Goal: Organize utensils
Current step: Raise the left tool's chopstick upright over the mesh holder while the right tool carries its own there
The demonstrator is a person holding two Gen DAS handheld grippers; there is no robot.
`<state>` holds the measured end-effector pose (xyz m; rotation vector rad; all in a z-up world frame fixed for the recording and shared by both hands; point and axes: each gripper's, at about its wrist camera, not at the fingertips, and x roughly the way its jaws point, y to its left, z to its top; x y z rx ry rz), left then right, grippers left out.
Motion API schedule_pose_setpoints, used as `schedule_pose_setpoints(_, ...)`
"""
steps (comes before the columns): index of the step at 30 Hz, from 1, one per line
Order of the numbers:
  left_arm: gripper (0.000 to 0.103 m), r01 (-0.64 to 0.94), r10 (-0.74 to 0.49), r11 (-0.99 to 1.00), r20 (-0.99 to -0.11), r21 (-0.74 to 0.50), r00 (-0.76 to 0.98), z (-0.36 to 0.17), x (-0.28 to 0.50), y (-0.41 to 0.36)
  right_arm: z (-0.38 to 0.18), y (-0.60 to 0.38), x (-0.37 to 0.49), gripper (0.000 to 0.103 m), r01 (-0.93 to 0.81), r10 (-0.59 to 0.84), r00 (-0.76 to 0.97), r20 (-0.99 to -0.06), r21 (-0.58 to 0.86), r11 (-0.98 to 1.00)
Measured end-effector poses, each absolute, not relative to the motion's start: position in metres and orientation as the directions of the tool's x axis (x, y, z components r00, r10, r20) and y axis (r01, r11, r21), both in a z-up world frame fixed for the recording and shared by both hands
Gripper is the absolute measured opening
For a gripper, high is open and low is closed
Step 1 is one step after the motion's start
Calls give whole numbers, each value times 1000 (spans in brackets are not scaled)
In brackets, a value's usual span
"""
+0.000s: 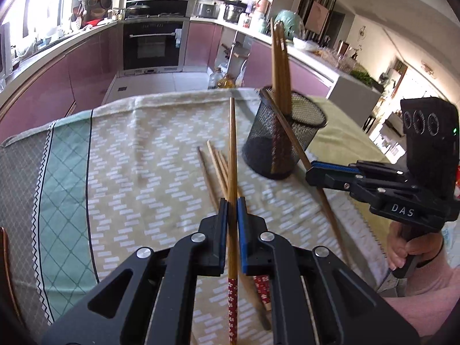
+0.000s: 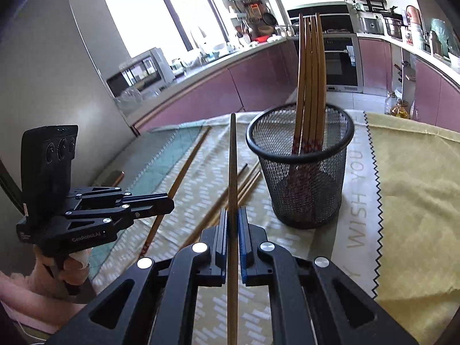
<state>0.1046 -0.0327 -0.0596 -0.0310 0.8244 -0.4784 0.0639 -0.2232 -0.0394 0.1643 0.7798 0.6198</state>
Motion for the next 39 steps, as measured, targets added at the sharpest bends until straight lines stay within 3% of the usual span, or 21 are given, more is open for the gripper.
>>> schedule_pose_setpoints(16,8,456,-535,841,-564,-289,629,-4,91,-26,-5,-258,53,6,-478,642,603,-474,430,766)
schedule_pose_setpoints(39,7,506,-579,815,-440,-283,686,67,128,-59,74,-293,80,6,-489,584,733,-350,326,809)
